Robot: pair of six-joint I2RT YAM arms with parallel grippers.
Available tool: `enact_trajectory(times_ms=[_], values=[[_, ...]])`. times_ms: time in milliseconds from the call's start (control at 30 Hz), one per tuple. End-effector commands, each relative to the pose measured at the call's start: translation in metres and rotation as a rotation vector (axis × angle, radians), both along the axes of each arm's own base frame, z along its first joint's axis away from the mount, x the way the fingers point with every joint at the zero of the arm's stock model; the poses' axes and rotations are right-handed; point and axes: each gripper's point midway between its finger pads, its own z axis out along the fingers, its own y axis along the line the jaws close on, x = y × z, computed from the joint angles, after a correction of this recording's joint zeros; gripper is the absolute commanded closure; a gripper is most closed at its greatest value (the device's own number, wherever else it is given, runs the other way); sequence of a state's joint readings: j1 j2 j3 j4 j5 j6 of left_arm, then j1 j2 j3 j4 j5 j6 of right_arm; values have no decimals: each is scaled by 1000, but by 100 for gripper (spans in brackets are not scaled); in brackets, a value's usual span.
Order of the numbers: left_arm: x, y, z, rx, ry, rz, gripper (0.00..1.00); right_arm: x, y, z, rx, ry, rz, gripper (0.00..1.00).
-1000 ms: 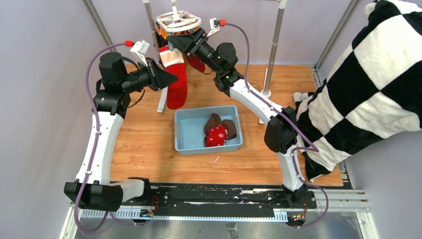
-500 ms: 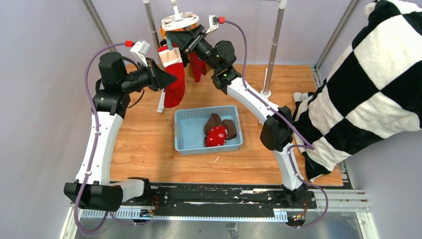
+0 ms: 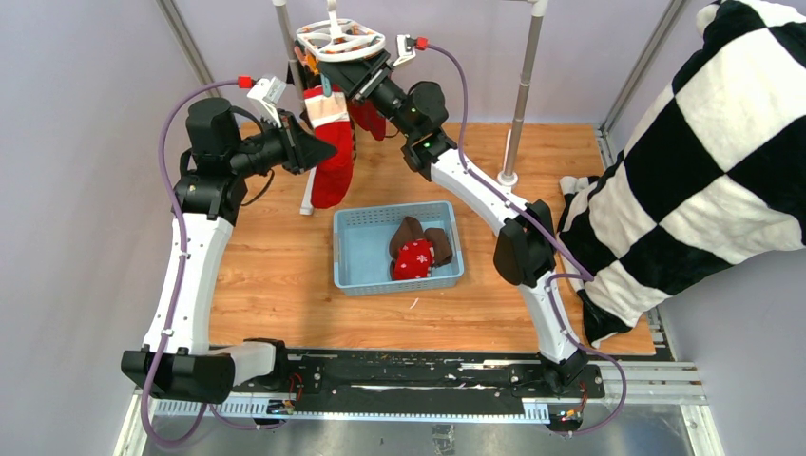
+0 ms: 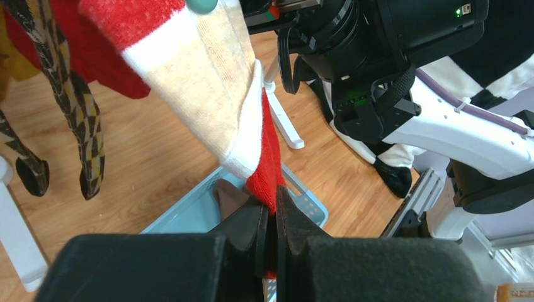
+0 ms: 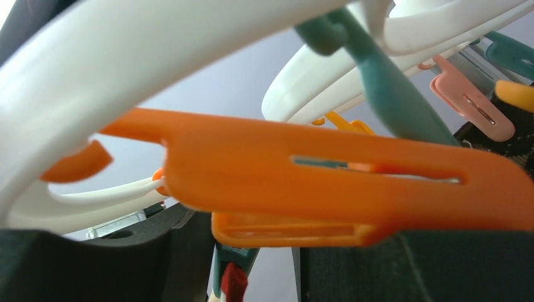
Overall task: Remove the socks clipped to the hanger
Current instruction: Remove the sock from the hanger.
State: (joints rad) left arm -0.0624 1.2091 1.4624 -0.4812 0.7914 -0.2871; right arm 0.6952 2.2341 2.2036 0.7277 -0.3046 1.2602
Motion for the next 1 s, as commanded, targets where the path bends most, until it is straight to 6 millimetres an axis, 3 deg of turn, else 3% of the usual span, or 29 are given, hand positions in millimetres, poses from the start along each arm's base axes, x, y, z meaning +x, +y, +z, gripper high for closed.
enact_trajectory(times_ms=[0,267,400,533,633,767,833,867,967], values=[[-4,-1,4,5,1,-14,100,0,-11,17,82,-28,15,55],[-2,0,-1,14,12,-6,100,1,-19,27,139,-29,28,78],[-2,1,-2,19,14,-2,100,3,-22,27,140,-22,24,99],[-3,2,-5,34,12,4,100,3,-24,26,137,-19,23,98],[-4,3,-10,44,18,4,100,2,-24,23,124,-14,25,82],[-8,4,-14,62,17,-2,100,-4,-23,12,70,-11,27,36],[-10,5,-15,72,10,-2,100,-10,-22,5,25,-26,39,7],[-11,5,-15,76,4,-2,100,-15,-21,1,2,-32,49,2],[-13,5,-16,83,-3,-8,100,-23,-23,-25,-62,-26,54,0]])
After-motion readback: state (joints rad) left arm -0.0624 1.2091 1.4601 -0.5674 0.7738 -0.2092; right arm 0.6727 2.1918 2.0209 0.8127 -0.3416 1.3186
